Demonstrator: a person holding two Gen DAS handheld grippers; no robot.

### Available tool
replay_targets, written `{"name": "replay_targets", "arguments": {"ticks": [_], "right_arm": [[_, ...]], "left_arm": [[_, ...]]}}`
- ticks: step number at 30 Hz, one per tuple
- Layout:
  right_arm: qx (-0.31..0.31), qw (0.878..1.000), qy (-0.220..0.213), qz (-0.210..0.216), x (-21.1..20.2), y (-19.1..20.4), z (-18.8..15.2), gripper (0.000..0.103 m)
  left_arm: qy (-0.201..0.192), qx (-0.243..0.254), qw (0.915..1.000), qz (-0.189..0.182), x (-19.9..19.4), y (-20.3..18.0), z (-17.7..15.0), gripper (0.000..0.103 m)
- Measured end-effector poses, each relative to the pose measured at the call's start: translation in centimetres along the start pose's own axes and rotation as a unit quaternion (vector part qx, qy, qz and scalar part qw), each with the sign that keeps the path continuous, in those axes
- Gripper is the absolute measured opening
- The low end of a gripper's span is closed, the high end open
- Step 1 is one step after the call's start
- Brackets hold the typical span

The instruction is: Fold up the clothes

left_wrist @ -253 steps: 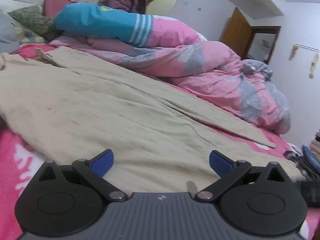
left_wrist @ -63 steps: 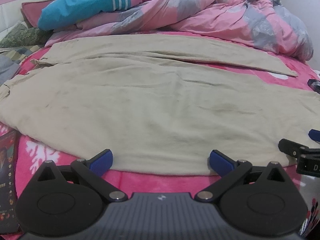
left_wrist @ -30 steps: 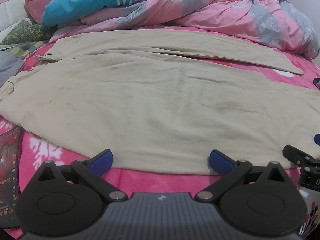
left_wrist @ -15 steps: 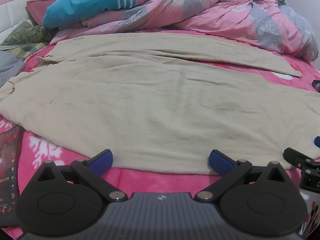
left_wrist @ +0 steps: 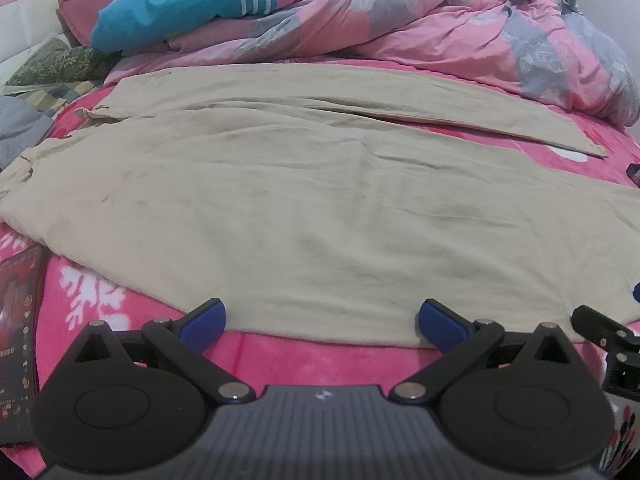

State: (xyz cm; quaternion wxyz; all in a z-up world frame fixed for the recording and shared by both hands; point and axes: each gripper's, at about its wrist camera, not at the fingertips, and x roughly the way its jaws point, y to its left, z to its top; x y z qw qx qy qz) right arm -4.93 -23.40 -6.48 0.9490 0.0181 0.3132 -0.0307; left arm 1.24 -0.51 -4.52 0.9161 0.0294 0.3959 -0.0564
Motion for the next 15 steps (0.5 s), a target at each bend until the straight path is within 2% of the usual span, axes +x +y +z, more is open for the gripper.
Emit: {"name": "replay_targets", "arguments": {"ticks": [15], "right_arm": [[-0.010,1.000,0.000,-0.001,-0.73,0.30,-0.46,0.102]], "left_arm": [[0.004,-0.004,1.0000,-0.002,-0.20,0.27,-0.30,0.103]]}}
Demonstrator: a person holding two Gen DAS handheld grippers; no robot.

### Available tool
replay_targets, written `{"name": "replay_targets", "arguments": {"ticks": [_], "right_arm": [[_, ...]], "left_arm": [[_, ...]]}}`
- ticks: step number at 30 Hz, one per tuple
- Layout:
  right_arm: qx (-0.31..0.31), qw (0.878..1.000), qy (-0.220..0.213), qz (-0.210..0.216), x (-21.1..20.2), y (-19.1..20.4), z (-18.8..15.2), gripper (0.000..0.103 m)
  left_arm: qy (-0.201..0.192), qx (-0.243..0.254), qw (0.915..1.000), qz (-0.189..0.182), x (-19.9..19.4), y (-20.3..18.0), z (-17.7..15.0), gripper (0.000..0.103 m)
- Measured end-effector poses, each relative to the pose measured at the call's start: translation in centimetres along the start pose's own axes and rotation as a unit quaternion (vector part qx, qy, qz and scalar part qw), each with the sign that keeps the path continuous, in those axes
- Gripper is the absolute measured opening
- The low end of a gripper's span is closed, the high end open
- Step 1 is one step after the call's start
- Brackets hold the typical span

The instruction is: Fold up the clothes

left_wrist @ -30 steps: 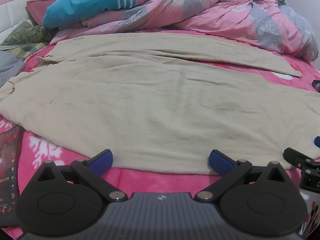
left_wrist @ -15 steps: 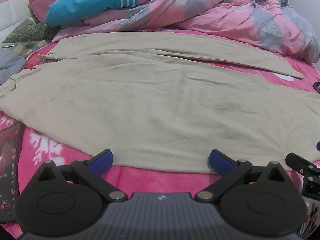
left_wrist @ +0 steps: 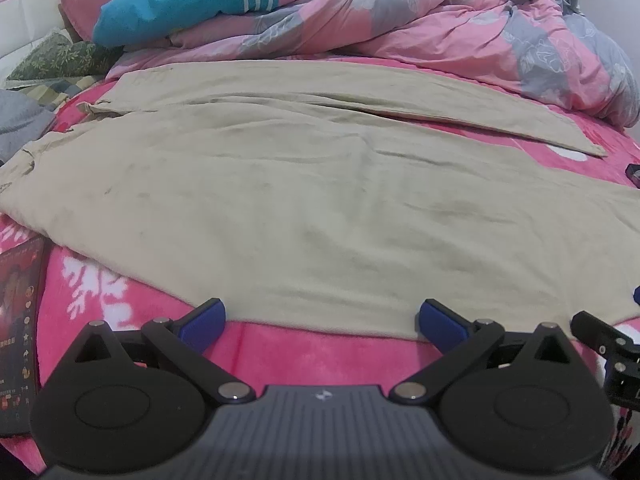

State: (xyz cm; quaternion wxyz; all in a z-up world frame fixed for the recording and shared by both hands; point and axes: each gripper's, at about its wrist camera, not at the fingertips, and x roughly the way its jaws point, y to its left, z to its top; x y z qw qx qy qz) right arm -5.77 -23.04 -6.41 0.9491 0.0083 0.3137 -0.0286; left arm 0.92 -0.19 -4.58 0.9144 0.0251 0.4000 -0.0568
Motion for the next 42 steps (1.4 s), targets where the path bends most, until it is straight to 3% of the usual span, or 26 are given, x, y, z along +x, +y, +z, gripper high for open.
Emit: {"name": "replay_targets", "arguments": {"ticks": [22,28,30,33,37,40,42], "right_arm": [[-0.002,1.000,-0.011,-0.001,-0.1,0.1,-0.4,0.102],[-0.003,1.000,-0.005,0.017,-0.5,-0.5,-0.1,0.102],[0.004,0.999,0.001,0.032,-1.2,-1.1,0.8,0.102],[0.014,0.998,-0.023,0.057,-2.1,-1.3,3.1,0.102],[-0.025,0.995,-0.036,0.092,0.7,1.9,8.3,0.102],[-0.055,0.989,-0.025,0.137,5.4,6.1,12.3,0.100],[-0.068,0.984,-0.015,0.164,8.9,9.1,14.6,0.096]], "left_arm": [[-0.007,0.001,1.0000,-0.002,0.1,-0.1,-0.3,0.103],[-0.034,-0.011,0.9987,-0.035,-1.6,1.5,-0.9,0.103],[-0.064,-0.021,0.9967,-0.044,-2.6,2.5,-1.0,0.103],[-0.119,-0.038,0.9908,-0.052,-3.5,4.4,-0.5,0.103],[-0.120,-0.076,0.9893,-0.032,-0.8,7.1,1.3,0.103],[-0.100,-0.103,0.9896,-0.016,1.6,8.7,1.3,0.100],[-0.108,-0.093,0.9897,-0.013,1.8,8.7,0.7,0.100]]}}
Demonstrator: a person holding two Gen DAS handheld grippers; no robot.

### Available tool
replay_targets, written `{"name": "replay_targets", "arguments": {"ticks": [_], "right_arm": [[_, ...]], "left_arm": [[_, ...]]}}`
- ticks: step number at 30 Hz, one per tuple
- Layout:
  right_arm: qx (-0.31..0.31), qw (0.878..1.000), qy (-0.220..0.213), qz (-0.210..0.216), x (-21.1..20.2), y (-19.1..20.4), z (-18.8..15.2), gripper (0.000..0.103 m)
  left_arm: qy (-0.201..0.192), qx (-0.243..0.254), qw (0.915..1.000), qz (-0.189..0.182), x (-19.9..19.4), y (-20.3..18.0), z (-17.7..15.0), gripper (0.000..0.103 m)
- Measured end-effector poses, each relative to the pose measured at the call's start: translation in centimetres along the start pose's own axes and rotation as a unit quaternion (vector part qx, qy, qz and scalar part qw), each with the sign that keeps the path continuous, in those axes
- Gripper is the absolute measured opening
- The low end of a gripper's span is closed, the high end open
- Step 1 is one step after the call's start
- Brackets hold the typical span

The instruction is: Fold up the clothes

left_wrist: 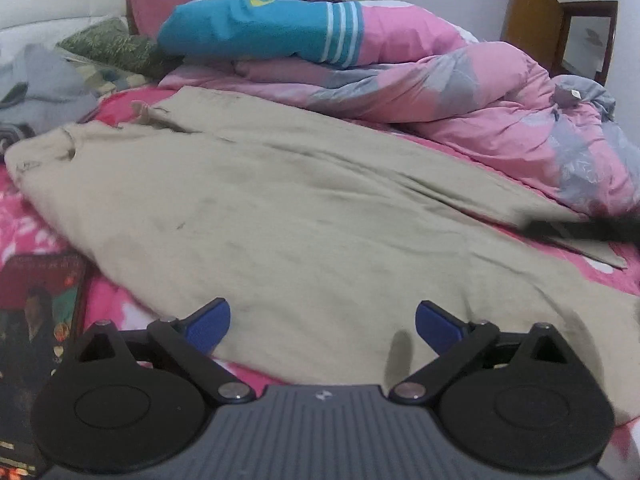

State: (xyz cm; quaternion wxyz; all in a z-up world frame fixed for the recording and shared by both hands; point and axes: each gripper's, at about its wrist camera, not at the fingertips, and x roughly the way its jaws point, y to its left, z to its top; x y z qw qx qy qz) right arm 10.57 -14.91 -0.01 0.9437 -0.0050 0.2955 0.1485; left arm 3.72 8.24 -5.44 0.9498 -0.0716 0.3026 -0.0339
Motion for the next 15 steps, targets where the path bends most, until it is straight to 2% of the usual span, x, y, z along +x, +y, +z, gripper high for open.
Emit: {"name": "replay_targets", "arguments": {"ticks": [4,5,7,8,9,12,15], "right_arm": [[-0.012,0.998,0.027,0.052,7.9,2.4,3.8,0.080],[-0.018,0.998,0.040,0.054,9.6,3.0,4.1,0.077],[-0.025,0.996,0.071,0.053,11.5,3.7,3.3,0.063],[-0.028,0.995,0.076,0.052,11.6,3.8,2.4,0.063],[-0.036,0.995,0.074,0.050,11.0,3.9,1.5,0.063],[-0.064,0.995,0.062,0.050,5.8,3.8,-1.8,0.063],[-0.054,0.995,0.060,0.053,-0.1,3.1,-5.6,0.063]], "left_arm": [[-0.016,0.035,0.9992,0.012,-0.1,-0.6,-1.0,0.100],[-0.018,0.040,0.9989,0.015,-0.1,-0.8,-1.0,0.100],[-0.022,0.034,0.9991,0.010,-0.3,-0.6,-1.0,0.100],[-0.024,0.027,0.9993,0.003,-0.4,-0.3,-1.0,0.100],[-0.028,0.019,0.9994,-0.004,-0.4,0.0,-1.0,0.100],[-0.038,-0.002,0.9990,-0.025,-0.7,1.0,-1.1,0.100],[-0.039,-0.005,0.9988,-0.028,-0.8,1.1,-1.1,0.101]]}}
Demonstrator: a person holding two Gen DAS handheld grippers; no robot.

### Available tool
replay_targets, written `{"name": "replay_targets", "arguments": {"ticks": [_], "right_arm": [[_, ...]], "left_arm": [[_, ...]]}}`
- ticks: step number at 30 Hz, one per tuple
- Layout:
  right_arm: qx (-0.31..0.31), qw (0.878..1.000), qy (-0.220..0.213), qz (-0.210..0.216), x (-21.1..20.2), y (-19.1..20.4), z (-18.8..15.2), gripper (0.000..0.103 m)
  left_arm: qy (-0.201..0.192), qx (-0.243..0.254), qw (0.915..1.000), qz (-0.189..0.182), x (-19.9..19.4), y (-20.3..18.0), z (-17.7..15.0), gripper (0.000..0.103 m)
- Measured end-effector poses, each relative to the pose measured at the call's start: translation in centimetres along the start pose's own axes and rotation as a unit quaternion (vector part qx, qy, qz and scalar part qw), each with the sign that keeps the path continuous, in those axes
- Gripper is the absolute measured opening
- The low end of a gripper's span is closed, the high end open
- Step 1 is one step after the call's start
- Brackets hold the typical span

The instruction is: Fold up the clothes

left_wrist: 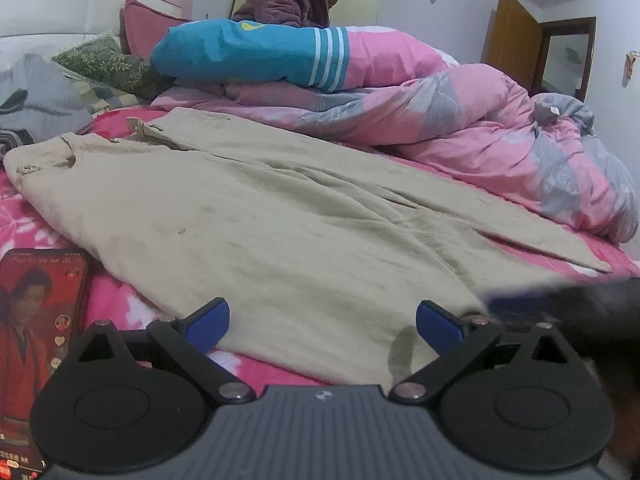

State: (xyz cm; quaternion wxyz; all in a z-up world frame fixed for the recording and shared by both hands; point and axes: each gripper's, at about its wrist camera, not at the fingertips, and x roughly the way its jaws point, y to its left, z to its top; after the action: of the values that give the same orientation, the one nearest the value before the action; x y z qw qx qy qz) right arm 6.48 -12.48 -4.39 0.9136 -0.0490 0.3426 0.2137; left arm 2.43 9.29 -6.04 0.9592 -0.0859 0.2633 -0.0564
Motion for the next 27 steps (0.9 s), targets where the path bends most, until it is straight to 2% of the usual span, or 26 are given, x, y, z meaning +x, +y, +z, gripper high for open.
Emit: {"name": "replay_targets", "arguments": {"ticks": [3,6,9,11,13,15,16,18,19,20,22,24,25,27], "right_arm": [[0.014,1.000,0.000,0.005,-4.0,0.3,-2.8,0.063],[0.000,1.000,-0.012,-0.010,-5.8,0.0,-2.2,0.061],[0.034,0.997,-0.054,-0.047,-4.9,-2.6,-0.2,0.061],[0.072,0.994,-0.046,-0.073,-3.4,-4.9,-0.2,0.061],[0.097,0.991,-0.029,-0.082,-3.1,-6.5,-2.6,0.061],[0.101,0.991,-0.046,-0.076,-5.7,-7.6,-5.6,0.061],[0.093,0.990,-0.046,-0.097,-7.5,-8.0,-7.0,0.061],[0.084,0.982,-0.044,-0.164,-11.1,-9.4,-10.0,0.063],[0.106,0.975,-0.041,-0.193,-12.8,-11.1,-11.4,0.066],[0.145,0.964,-0.040,-0.221,-14.6,-13.3,-12.7,0.066],[0.234,0.935,-0.047,-0.262,-18.3,-17.8,-15.2,0.054],[0.261,0.920,-0.060,-0.286,-20.3,-19.2,-15.3,0.057],[0.258,0.919,-0.070,-0.289,-20.6,-19.0,-14.9,0.057],[0.225,0.938,-0.094,-0.247,-18.6,-17.0,-12.8,0.057]], "left_arm": [[0.003,-0.001,1.0000,0.002,-0.5,-0.3,0.1,0.101],[0.010,-0.010,0.9999,-0.005,-1.0,-0.6,0.6,0.101],[0.017,-0.001,0.9998,-0.012,-1.4,-1.8,1.2,0.101],[0.024,0.017,0.9995,-0.009,-1.4,-3.1,1.2,0.102],[0.034,0.039,0.9986,-0.009,-1.1,-4.2,0.9,0.102],[0.048,0.055,0.9973,-0.007,-0.6,-5.0,0.3,0.102],[0.057,0.059,0.9966,-0.004,-0.2,-5.2,0.0,0.102],[0.061,0.072,0.9955,0.004,0.1,-5.6,-0.5,0.103],[0.060,0.083,0.9948,0.007,0.1,-5.8,-0.6,0.103],[0.060,0.091,0.9940,0.010,0.1,-6.0,-0.8,0.103],[0.061,0.097,0.9933,0.013,0.1,-6.2,-0.8,0.103],[0.062,0.098,0.9931,0.015,0.1,-6.3,-0.9,0.103],[0.063,0.098,0.9930,0.015,0.1,-6.3,-0.9,0.103],[0.066,0.101,0.9925,0.020,0.1,-6.4,-0.8,0.103]]}}
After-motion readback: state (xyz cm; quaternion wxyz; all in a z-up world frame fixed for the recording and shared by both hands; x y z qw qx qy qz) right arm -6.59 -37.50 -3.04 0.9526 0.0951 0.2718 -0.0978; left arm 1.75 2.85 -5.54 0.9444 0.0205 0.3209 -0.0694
